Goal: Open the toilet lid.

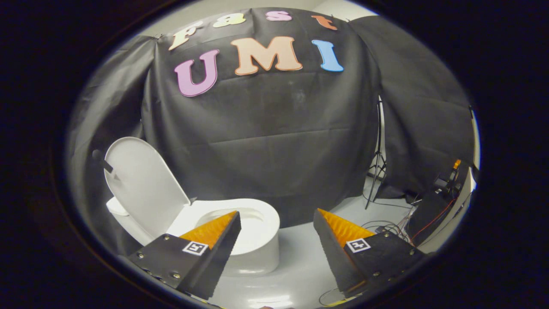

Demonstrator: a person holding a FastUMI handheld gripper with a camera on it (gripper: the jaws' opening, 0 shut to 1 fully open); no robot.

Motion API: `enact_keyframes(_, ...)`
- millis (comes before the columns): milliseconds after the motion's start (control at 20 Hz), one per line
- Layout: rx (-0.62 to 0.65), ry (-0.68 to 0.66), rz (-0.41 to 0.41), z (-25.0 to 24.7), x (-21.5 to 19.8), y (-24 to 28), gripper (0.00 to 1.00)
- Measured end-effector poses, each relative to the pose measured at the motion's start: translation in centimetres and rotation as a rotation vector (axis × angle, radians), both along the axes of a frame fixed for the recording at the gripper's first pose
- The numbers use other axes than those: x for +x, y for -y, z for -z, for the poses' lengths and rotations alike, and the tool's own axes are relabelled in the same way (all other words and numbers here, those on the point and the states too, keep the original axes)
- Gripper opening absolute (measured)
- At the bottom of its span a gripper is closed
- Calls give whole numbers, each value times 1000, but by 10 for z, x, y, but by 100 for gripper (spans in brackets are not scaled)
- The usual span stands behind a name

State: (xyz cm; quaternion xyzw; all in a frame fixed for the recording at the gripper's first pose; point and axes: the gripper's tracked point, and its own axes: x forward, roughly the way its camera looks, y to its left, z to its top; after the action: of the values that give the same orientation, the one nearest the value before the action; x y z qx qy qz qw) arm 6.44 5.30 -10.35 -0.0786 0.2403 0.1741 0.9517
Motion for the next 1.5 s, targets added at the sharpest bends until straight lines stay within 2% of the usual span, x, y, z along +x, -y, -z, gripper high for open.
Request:
enact_keyframes(750, -12, -19, 11, 9, 0, 9, 100)
enact_keyframes(1050, -47, -14, -41, 26, 5, 6, 100)
enact_keyframes(1250, -120, 12, -69, 18, 26, 36, 100)
enact_keyframes(1400, -171, -35, -73, 17, 35, 65, 100)
enact_keyframes(1500, -215, -76, -110, 18, 37, 77, 100)
